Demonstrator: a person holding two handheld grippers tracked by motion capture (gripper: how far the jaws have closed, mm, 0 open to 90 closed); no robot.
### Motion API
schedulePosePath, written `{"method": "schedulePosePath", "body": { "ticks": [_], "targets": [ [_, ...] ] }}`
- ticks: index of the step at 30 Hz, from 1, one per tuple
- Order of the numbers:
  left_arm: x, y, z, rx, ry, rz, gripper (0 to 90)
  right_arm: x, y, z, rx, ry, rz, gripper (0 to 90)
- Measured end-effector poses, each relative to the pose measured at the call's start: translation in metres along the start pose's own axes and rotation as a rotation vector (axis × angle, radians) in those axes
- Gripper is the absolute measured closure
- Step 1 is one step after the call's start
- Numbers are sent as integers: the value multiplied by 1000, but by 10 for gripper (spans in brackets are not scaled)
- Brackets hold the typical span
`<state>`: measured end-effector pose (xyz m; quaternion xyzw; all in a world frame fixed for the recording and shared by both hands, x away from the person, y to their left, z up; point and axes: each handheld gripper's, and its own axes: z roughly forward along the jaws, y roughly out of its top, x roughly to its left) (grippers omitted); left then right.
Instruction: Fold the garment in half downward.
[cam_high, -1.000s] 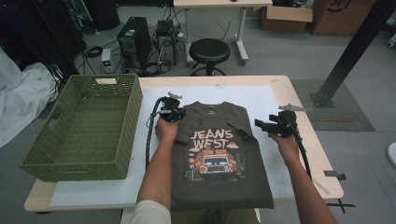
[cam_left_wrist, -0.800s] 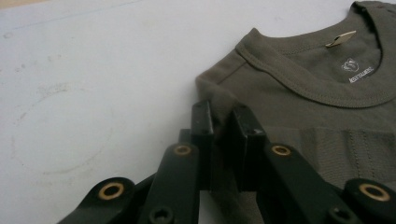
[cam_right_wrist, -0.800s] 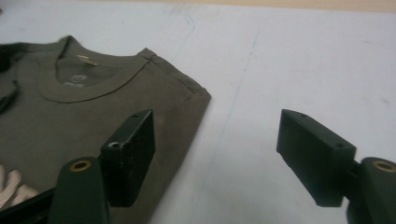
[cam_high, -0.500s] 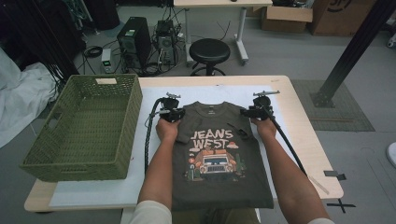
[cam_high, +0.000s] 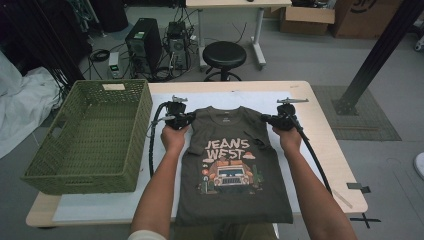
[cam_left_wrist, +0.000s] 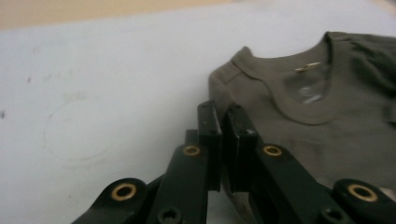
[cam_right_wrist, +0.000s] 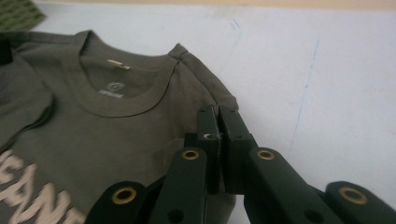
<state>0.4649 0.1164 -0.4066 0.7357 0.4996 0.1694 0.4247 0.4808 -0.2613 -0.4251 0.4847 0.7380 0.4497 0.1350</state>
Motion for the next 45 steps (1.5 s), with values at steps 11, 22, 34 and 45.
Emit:
{"method": "schedulePosePath", "body": {
  "ticks": [11,22,34,45],
  "targets": [
    [-26,-37,-76,-138,-125,2,863,36,-35,-93,-136,113,-84,881],
    [-59,-119,-124,-94,-210,56,862,79,-121,-155,-137,165,-141,878],
    [-68,-158,-152,-58,-269,73,717,98,-173,-185,-65,171,-172,817],
    [-43,-115,-97,-8,-28,-58,335,60,-114,-128,-56,-70,-18,488]
  ]
}}
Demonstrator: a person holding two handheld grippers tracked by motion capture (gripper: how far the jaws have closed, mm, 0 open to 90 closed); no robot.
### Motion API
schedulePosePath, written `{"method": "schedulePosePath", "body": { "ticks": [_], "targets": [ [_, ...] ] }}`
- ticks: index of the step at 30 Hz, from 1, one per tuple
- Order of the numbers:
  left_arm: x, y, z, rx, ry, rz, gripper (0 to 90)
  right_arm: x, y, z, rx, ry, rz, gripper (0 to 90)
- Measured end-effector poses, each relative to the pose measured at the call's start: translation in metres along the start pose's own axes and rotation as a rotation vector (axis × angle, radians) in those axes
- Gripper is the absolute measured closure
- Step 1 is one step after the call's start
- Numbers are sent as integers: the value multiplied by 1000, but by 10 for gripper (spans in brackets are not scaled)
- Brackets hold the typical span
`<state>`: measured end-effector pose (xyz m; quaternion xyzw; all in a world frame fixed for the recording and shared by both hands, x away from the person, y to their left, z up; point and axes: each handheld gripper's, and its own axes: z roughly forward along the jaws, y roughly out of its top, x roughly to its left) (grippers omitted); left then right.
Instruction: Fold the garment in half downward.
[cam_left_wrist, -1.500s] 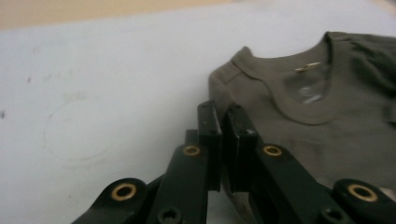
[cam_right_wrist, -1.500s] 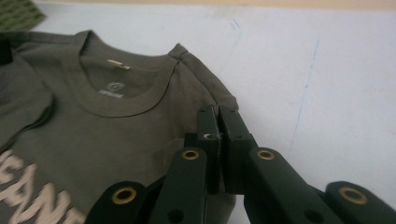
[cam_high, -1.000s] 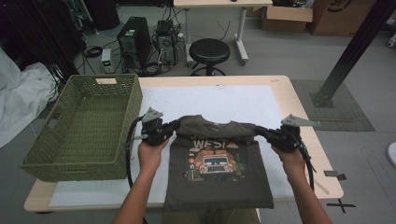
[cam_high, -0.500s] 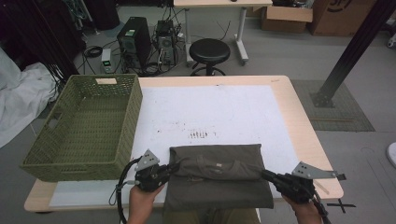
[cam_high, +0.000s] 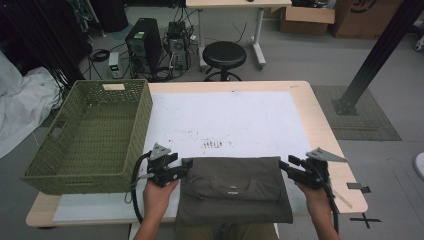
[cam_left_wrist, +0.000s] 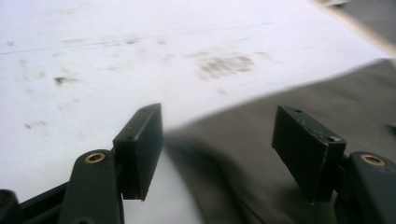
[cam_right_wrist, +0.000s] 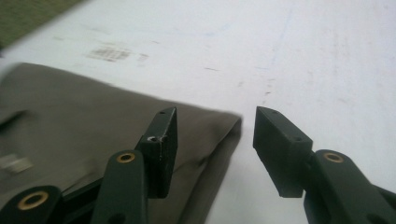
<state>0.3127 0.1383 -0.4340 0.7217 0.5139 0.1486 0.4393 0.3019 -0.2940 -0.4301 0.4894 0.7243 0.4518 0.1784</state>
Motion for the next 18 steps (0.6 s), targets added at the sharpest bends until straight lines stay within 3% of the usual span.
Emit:
{"method": "schedulePosePath", "body": {
  "ticks": [2,3,4,5,6,8,10,13,14,18],
  "targets": [
    [0,2,12,57,9,14,381,-1,5,22,62,-17,-5,473],
    [0,1,16,86,4,17,445,-1,6,30,98,-30,-9,490],
    [-1,0,19,112,7,32,515,-1,6,37,135,-20,3,545],
    [-2,-2,18,103,18,51,609,-1,4,40,154,-7,13,601],
    [-1,-2,19,109,-7,45,713,1,3,38,148,-5,4,741],
    [0,-2,19,106,-21,34,804,4,1,38,148,12,-12,805],
    [3,2,20,104,-21,18,826,5,3,38,149,13,-32,826],
    [11,12,22,59,-12,-25,832,3,13,43,119,15,-32,833],
    [15,17,24,34,-2,-47,832,2,17,46,111,17,-22,834],
    [29,33,36,7,24,-77,831,-5,36,69,82,3,1,835]
  ]
}}
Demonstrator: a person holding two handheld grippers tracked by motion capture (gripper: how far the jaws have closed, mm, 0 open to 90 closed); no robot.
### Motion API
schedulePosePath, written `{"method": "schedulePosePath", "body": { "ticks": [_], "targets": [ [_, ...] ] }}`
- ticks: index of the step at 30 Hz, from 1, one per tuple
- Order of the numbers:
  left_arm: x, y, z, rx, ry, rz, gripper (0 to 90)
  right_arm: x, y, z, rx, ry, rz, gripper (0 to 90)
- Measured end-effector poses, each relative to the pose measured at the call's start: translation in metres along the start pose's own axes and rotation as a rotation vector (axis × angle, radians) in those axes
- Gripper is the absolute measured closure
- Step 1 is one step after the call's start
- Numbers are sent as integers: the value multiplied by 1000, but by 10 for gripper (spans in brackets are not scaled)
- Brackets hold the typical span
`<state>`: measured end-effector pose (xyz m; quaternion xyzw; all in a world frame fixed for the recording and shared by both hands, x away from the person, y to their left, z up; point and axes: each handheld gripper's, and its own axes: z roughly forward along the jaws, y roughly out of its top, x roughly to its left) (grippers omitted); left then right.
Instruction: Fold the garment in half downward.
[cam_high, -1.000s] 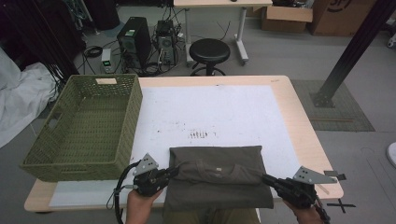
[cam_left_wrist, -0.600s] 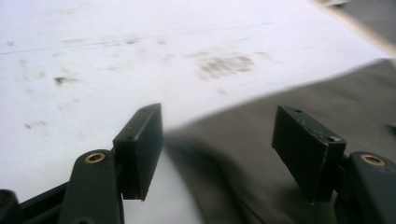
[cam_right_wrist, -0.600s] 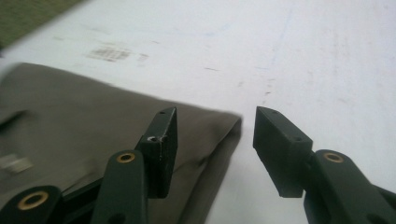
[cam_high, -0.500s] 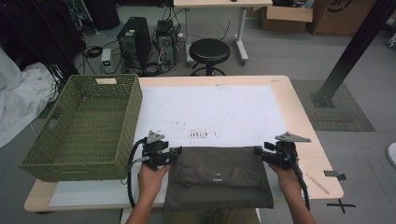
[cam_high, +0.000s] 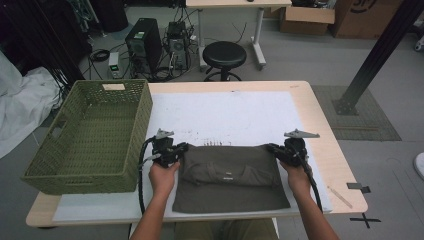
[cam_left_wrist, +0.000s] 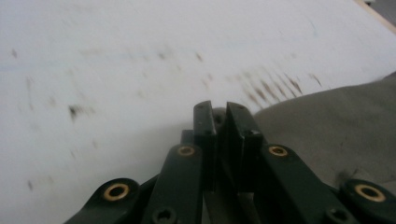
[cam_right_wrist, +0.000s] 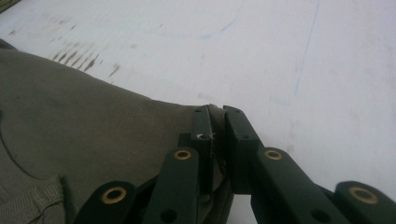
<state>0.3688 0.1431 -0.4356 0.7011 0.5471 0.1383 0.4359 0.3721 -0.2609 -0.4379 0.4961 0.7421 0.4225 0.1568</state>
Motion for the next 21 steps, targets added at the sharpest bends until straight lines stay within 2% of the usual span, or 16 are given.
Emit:
{"method": "schedulePosePath", "body": {
  "ticks": [4,8,9,10,11,12,13,15,17,21],
  "targets": [
    [8,14,12,-3,29,-5,831,-4,15,21,-7,-27,7,835],
    [15,14,19,-2,34,-44,824,-6,22,38,6,-49,0,830],
    [15,13,18,-1,33,-47,795,-7,22,40,12,-45,3,809],
    [13,12,16,0,35,-54,677,-7,21,39,6,-41,15,721],
    [11,10,12,0,27,-65,537,-8,19,34,-9,-34,36,648],
    [8,7,6,-10,19,-57,490,-8,17,27,-25,-24,47,620],
    [4,2,0,-22,6,-37,488,-6,15,18,-43,-23,28,607],
    [-2,-6,-12,-32,-21,-9,493,-2,8,0,-68,23,20,599],
    [-6,-15,-23,-50,-72,-19,492,6,1,-20,-85,78,0,596],
    [-17,-34,-38,-96,-128,-52,464,24,-16,-41,-75,99,-45,598]
  ]
}}
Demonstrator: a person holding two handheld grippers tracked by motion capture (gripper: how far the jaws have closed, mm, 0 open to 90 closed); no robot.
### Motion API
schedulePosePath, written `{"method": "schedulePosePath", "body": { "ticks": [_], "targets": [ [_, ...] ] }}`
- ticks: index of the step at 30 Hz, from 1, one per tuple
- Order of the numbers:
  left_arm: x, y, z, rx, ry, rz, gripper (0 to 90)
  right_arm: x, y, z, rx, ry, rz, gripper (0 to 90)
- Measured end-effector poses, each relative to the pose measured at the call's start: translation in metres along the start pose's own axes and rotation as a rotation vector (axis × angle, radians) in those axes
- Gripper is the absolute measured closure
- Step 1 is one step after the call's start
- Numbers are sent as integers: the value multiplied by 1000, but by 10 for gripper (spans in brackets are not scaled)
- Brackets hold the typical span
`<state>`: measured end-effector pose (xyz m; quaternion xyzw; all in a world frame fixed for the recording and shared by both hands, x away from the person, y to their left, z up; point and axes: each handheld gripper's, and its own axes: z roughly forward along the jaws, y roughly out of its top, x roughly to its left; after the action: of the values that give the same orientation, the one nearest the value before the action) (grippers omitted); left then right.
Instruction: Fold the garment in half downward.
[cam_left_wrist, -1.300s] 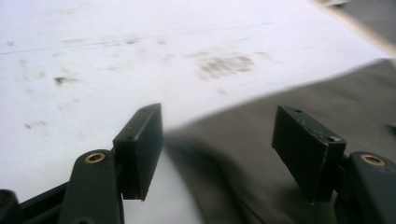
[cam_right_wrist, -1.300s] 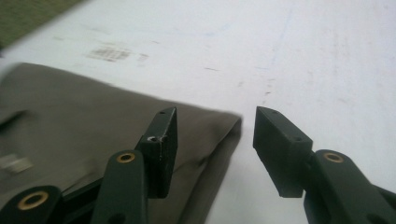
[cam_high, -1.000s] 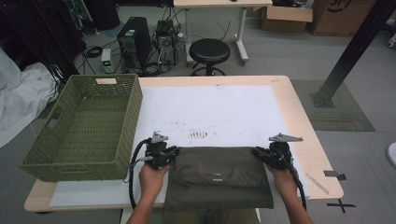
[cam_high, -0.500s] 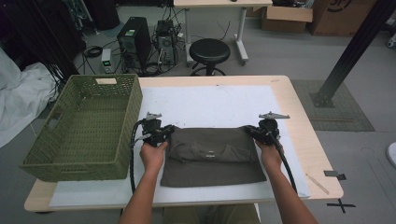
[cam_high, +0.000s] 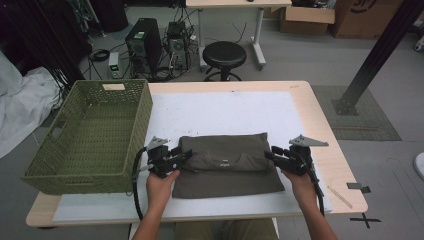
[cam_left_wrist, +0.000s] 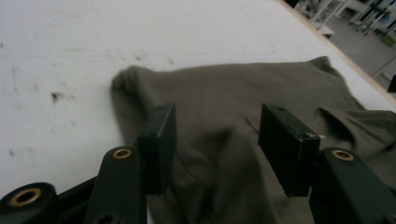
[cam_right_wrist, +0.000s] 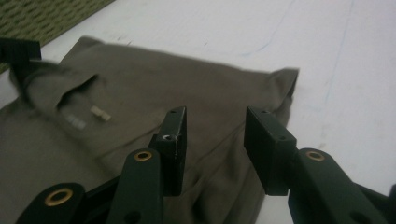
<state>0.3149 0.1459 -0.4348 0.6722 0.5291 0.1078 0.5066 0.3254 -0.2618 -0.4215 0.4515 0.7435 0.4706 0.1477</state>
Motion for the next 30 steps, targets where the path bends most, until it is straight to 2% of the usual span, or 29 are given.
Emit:
{"method": "schedulePosePath", "body": {
  "ticks": [2,4,5,6,7,8,13,16,20,24,27,30],
  "targets": [
    [-6,-8,0,4,5,15,459,8,-7,1,18,6,-10,611],
    [-9,-14,4,24,13,29,505,13,-10,8,48,-25,-30,678],
    [-11,-15,6,35,25,43,596,14,-11,13,60,-36,-28,759],
    [-12,-16,7,38,42,52,703,14,-11,16,69,-53,-28,802],
    [-13,-17,7,37,40,50,781,14,-11,17,76,-59,-26,847],
    [-15,-17,6,38,50,55,830,14,-10,18,73,-57,-20,859],
    [-23,-22,-8,-2,62,78,839,21,-14,7,22,-58,-40,867],
    [-32,-27,-18,-34,75,97,838,27,-22,-5,-25,-65,-58,867],
    [-45,-38,-24,-55,108,129,837,39,-36,-15,-53,-90,-84,866],
    [-50,-53,-27,-24,125,133,835,47,-49,-23,-44,-105,-102,866],
    [-49,-64,-33,-11,123,96,830,49,-59,-30,-37,-100,-107,865],
    [-50,-68,-40,2,116,88,803,49,-65,-37,-25,-89,-106,860]
  ]
}}
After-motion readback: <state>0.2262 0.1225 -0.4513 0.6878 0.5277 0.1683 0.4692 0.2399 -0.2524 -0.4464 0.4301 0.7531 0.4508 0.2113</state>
